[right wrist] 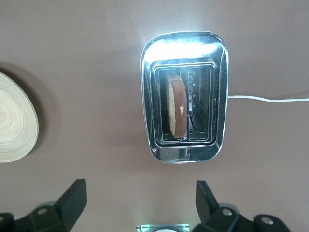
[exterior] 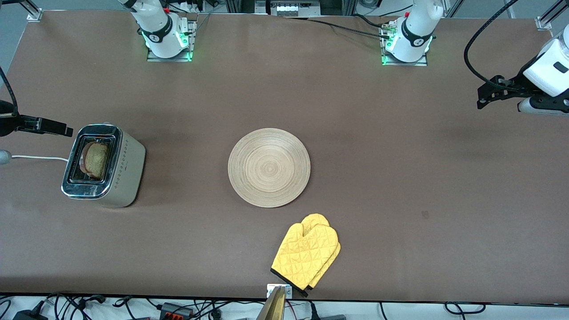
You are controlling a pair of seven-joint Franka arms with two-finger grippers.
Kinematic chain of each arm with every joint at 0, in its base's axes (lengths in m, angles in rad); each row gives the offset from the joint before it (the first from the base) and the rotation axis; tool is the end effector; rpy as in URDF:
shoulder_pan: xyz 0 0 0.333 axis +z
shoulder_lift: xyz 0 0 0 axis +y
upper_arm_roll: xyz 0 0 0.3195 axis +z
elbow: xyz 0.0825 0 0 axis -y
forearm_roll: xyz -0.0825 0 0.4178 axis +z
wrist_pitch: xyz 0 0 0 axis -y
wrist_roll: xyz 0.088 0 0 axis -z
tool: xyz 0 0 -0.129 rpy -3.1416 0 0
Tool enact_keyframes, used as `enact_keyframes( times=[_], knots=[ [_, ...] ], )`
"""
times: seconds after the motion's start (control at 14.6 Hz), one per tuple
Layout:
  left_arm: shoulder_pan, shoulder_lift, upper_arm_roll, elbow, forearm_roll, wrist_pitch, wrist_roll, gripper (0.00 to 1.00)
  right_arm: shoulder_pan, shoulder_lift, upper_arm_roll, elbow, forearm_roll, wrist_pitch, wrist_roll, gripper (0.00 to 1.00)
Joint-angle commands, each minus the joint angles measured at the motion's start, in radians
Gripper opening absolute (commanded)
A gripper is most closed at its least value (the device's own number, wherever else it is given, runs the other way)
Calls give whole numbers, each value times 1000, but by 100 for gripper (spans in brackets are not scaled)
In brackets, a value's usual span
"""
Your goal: Move plate and put bread in toaster
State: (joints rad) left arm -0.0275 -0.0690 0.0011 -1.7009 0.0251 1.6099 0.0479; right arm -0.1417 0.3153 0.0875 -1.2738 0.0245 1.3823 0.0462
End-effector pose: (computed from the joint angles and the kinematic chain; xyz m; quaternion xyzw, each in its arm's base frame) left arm 0.5674 -0.0118 0.5834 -0.9991 0.0378 0.0111 0.0124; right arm 0.6549 -0.0405 0.5425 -0.9932 0.0496 0.1025 0.0263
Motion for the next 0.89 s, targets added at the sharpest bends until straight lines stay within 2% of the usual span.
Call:
enact_keyframes(
  times=[0.0, 0.07, 0.21, 0.41, 0.55, 0.62, 0.82],
  knots=[
    [0, -8, 0, 10, -10, -13, 4, 100, -2, -27, 21, -31, -18, 9, 1, 100],
    [0, -8, 0, 10, -10, -13, 4, 100, -4, -39, 21, -60, -15, 29, 3, 100],
    [0, -8, 0, 12, -10, -13, 3, 100, -15, -155, 20, -249, -15, 172, -12, 100],
    [0, -8, 0, 10, -8, -13, 3, 100, 40, -177, -4, -274, -12, 192, -3, 100],
    [0, -6, 0, 12, -8, -13, 3, 100, 146, -188, -131, -285, -12, 190, -6, 100],
    [0, -6, 0, 12, -8, -13, 4, 100, 157, -188, -159, -289, -8, 193, -11, 100],
    [1, -8, 0, 12, -8, -13, 4, 100, 156, -191, -160, -306, -9, 202, -11, 100]
  ],
)
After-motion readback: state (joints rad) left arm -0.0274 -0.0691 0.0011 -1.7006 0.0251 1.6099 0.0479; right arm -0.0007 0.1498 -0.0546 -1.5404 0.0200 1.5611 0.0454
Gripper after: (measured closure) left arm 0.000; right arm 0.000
